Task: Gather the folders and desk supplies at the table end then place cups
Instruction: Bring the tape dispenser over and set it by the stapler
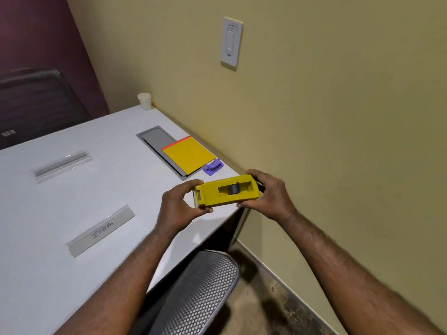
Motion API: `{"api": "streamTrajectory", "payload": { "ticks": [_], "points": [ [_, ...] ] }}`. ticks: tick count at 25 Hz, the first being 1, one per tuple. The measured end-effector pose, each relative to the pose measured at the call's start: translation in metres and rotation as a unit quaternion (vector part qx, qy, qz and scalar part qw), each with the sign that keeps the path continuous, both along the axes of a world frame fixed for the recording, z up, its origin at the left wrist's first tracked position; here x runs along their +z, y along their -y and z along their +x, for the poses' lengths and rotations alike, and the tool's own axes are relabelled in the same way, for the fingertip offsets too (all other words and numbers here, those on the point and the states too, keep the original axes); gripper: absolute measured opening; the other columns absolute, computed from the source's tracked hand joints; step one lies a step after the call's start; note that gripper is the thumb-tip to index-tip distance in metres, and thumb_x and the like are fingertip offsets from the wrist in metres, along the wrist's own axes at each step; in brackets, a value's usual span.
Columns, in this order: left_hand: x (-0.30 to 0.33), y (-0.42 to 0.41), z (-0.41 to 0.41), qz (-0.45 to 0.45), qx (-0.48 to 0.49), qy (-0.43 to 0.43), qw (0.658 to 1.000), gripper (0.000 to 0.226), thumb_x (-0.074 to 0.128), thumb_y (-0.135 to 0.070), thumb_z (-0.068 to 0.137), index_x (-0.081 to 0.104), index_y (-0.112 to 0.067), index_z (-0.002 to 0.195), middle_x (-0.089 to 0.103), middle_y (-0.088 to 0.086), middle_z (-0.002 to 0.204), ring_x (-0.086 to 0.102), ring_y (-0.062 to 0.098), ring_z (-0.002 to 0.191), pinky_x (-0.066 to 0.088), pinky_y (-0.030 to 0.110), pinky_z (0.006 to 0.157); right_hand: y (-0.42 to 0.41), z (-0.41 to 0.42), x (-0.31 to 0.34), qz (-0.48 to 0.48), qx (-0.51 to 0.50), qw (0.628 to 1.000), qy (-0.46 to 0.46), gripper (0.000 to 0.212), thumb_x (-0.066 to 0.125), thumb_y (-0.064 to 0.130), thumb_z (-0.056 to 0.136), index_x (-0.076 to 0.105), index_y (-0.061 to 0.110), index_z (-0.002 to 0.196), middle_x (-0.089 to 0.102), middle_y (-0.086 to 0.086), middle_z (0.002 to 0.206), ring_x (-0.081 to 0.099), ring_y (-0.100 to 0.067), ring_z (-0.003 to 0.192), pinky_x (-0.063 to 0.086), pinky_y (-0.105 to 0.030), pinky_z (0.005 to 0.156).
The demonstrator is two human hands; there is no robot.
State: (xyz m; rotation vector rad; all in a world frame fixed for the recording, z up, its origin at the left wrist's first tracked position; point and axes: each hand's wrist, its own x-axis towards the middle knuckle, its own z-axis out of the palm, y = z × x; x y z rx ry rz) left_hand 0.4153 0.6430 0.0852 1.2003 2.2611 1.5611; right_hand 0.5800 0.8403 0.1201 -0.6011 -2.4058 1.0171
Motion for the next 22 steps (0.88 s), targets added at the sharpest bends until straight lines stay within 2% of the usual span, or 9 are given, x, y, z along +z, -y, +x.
{"api": "streamTrajectory", "payload": {
  "ticks": [7, 13, 18, 22],
  "points": [
    [-0.041, -0.050, -0.029, -0.033, 0.074, 0.061, 0.995, 0.073, 0.096, -0.027, 0.048, 0.065, -0.023, 0.114, 0.067, -0.008, 0.115, 0.059, 0.009, 0.108, 0.046, 0.029, 0.098, -0.060, -0.063, -0.033, -0.022, 0.061, 0.996, 0.063, 0.086, 0.096, 0.023, 0.048, 0.058, 0.020, 0.125, 0.064, 0.005, 0.111, 0.062, -0.009, 0.099, 0.054, -0.027, 0.091],
    [-0.078, -0.104, -0.065, -0.060, 0.134, 0.085, 0.986, 0.070, 0.096, -0.024, 0.049, 0.065, -0.018, 0.112, 0.066, -0.005, 0.110, 0.058, 0.010, 0.103, 0.040, 0.016, 0.089, -0.129, -0.127, -0.077, -0.062, 0.108, 0.989, 0.083, 0.086, 0.097, 0.017, 0.046, 0.059, 0.016, 0.124, 0.066, 0.001, 0.111, 0.065, -0.013, 0.098, 0.054, -0.024, 0.088],
    [-0.115, -0.141, -0.081, -0.087, 0.178, 0.110, 0.974, 0.068, 0.095, -0.022, 0.049, 0.066, -0.017, 0.110, 0.067, -0.004, 0.109, 0.060, 0.012, 0.101, 0.044, 0.024, 0.090, -0.170, -0.168, -0.114, -0.070, 0.151, 0.978, 0.126, 0.083, 0.096, 0.011, 0.048, 0.060, 0.012, 0.123, 0.068, -0.001, 0.107, 0.066, -0.017, 0.096, 0.054, -0.029, 0.088],
    [-0.140, -0.165, -0.084, -0.103, 0.205, 0.149, 0.962, 0.067, 0.096, -0.024, 0.047, 0.066, -0.016, 0.107, 0.067, -0.005, 0.105, 0.061, 0.013, 0.099, 0.045, 0.024, 0.087, -0.191, -0.190, -0.133, -0.049, 0.191, 0.966, 0.165, 0.072, 0.094, 0.011, 0.047, 0.063, 0.013, 0.112, 0.069, -0.002, 0.103, 0.064, -0.019, 0.092, 0.053, -0.030, 0.082]
  ]
}}
